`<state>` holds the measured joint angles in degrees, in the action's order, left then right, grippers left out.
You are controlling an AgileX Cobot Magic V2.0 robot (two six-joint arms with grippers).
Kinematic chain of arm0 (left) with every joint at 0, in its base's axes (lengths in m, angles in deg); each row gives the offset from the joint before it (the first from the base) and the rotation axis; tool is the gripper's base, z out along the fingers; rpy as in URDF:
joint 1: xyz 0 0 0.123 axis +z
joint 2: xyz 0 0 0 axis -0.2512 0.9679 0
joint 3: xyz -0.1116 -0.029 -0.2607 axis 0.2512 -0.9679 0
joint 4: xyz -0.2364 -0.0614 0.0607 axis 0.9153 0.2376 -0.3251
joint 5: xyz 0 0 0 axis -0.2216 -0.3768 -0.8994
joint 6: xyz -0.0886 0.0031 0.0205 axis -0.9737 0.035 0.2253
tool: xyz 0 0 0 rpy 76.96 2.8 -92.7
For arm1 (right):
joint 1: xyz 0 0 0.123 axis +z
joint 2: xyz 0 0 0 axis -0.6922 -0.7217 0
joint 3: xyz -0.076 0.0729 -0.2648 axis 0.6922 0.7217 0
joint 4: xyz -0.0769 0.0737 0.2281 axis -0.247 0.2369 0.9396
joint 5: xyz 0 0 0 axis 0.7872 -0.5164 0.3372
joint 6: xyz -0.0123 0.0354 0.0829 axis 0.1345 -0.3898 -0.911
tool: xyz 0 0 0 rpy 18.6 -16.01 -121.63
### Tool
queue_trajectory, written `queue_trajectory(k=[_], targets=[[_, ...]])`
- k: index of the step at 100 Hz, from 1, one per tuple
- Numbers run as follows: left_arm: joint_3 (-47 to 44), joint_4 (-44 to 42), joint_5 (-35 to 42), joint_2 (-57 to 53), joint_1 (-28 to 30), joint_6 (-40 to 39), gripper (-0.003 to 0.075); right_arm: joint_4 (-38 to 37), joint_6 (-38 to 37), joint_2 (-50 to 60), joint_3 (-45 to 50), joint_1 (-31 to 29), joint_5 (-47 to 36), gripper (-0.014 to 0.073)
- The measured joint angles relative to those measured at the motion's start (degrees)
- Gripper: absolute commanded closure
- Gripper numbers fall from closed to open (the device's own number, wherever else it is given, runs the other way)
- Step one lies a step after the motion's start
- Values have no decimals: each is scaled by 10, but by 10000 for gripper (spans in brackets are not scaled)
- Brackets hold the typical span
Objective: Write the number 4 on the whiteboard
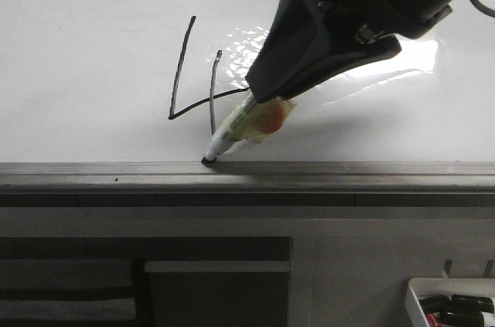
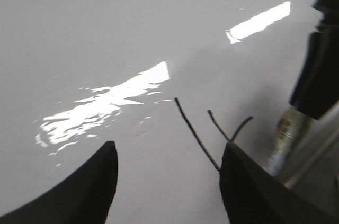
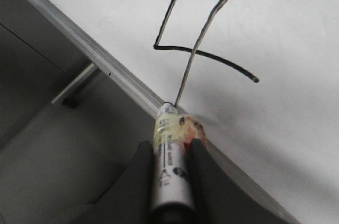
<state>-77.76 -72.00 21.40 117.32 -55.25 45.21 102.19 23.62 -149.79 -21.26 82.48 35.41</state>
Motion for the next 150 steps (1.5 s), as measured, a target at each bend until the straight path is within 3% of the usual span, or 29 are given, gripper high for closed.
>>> queue_trajectory(k=[20, 57, 64, 75, 78, 98, 105, 117, 122, 131, 150], targets=[[31, -149, -4, 69, -10, -32, 323, -5, 19, 16, -51, 48, 57, 655], [109, -174, -13, 236, -17, -56, 337, -14, 37, 16, -85, 87, 100, 655], [111, -182, -14, 240, -17, -63, 415, -14, 37, 16, -85, 87, 103, 655], [111, -196, -15, 240, -18, -66, 696, -14, 37, 16, -85, 87, 99, 655], [111, -202, -16, 240, -19, -66, 740, -14, 37, 16, -85, 87, 97, 655], [111, -217, -19, 240, -19, -81, 741, -14, 37, 16, -86, 87, 94, 648], [111, -218, -19, 240, -19, -84, 741, -14, 37, 16, -86, 87, 94, 556], [111, -219, -19, 240, -19, -104, 741, -14, 37, 16, -86, 87, 95, 187], [112, -219, -21, 240, -19, -128, 741, -14, 38, 16, -86, 87, 95, 99], [118, -179, -50, 240, -19, -193, 741, -14, 39, 16, -86, 85, 95, 102], [181, 19, -201, 234, -19, -259, 741, -26, 39, 39, -86, 47, 107, 197]])
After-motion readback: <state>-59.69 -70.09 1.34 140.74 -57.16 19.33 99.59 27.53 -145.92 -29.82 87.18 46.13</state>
